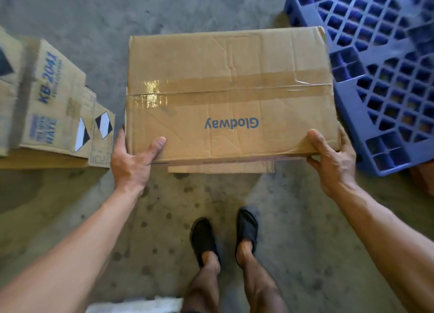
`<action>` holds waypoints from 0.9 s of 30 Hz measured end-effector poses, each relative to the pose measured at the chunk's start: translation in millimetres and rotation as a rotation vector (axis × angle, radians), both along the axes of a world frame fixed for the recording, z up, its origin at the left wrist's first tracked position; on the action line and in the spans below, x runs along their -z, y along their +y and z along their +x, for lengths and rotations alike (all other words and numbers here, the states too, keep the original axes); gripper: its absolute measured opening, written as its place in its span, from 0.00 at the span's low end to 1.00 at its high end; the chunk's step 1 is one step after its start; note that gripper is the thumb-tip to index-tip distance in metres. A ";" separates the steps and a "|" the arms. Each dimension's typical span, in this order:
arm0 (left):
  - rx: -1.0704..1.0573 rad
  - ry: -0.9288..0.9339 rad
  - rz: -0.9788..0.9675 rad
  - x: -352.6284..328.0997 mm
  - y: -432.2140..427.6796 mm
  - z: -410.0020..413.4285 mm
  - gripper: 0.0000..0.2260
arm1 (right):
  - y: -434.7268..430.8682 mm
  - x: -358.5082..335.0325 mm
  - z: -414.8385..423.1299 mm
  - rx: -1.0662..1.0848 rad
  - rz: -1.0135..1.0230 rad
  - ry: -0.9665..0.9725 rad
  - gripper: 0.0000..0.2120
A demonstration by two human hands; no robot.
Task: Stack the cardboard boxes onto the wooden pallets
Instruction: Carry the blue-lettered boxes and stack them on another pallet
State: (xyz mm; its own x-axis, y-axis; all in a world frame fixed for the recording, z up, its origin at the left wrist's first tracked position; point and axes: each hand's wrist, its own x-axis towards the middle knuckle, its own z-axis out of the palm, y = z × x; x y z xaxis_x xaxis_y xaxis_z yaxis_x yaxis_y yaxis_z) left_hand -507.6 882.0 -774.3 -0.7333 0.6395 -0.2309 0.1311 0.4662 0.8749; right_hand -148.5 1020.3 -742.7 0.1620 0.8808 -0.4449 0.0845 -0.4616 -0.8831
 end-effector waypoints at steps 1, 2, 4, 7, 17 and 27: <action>-0.005 -0.002 0.015 -22.5 -0.9 0.3 0.39 | 1.7 -22.2 0.0 -0.012 0.019 -0.004 0.42; -0.014 0.001 0.023 -45.7 -1.9 -0.2 0.38 | 3.1 -45.7 -0.9 -0.025 0.043 -0.009 0.43; -0.047 0.018 0.050 -88.4 -4.5 -3.2 0.40 | 6.3 -88.9 -1.7 -0.045 0.107 -0.004 0.41; -0.063 0.037 0.102 -153.4 -7.5 -7.6 0.44 | 6.7 -153.9 -6.5 -0.066 0.193 0.008 0.38; -0.085 0.065 0.328 -320.6 -12.6 8.4 0.32 | 18.9 -285.1 9.6 -0.123 0.338 0.109 0.39; -0.360 0.190 0.391 -386.5 -72.6 99.8 0.39 | 40.9 -358.4 43.8 -0.438 0.475 0.149 0.36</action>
